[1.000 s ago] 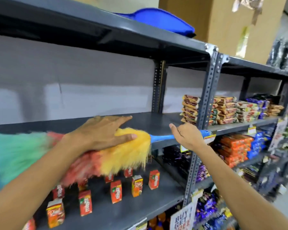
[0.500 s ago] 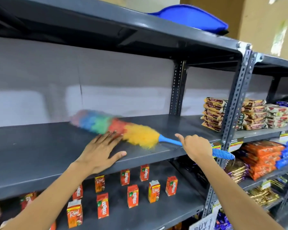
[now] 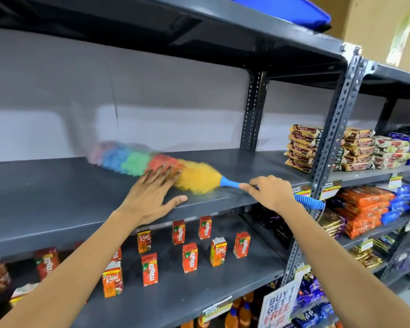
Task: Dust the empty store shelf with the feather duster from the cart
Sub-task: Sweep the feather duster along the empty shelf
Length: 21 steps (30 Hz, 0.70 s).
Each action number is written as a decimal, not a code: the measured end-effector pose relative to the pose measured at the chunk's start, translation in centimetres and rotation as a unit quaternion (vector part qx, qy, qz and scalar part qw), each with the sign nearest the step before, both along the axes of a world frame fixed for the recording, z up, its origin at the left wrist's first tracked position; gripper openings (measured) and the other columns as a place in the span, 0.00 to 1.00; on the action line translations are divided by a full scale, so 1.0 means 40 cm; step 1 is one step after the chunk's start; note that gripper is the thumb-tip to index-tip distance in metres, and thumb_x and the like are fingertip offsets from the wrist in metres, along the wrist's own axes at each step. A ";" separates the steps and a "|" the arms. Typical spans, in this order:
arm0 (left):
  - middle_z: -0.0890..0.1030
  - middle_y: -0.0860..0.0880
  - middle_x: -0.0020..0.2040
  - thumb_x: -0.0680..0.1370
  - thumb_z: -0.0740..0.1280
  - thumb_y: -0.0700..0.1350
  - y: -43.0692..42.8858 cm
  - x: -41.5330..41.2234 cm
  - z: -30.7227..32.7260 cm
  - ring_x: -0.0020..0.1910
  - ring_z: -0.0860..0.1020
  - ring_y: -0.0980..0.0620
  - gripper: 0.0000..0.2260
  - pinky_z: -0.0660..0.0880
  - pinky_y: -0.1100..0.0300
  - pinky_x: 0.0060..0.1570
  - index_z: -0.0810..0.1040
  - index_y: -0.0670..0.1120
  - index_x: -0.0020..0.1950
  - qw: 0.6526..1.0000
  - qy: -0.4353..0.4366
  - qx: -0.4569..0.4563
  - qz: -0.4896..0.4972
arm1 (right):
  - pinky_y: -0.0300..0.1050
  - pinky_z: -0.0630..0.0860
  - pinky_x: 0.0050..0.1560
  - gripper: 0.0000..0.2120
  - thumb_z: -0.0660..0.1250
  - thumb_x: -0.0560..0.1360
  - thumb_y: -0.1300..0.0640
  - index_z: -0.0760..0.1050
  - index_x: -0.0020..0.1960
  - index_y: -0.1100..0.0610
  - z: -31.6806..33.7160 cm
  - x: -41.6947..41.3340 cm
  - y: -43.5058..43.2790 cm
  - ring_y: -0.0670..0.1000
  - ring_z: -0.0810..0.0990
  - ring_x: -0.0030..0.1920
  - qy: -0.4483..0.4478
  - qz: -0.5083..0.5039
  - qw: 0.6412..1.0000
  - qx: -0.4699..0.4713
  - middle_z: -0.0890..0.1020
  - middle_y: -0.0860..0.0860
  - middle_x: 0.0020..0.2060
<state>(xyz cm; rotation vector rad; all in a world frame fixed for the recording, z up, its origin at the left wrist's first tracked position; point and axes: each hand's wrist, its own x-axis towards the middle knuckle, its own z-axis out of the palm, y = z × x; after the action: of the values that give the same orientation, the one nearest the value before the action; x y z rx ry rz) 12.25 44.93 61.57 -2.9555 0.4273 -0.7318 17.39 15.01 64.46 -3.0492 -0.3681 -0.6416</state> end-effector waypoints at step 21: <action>0.48 0.44 0.78 0.78 0.45 0.61 0.061 -0.050 0.025 0.76 0.45 0.48 0.28 0.41 0.50 0.74 0.46 0.50 0.75 0.991 -0.110 -0.033 0.068 | 0.42 0.69 0.34 0.14 0.58 0.76 0.39 0.77 0.57 0.38 0.005 -0.093 0.179 0.48 0.77 0.38 -0.025 0.178 0.982 0.050 0.86 0.44 0.45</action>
<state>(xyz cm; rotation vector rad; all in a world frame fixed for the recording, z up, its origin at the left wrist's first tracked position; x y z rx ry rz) 10.26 47.36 62.58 -2.8815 0.1881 -1.0570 13.69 22.16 64.67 -2.7706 -0.8286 -0.6896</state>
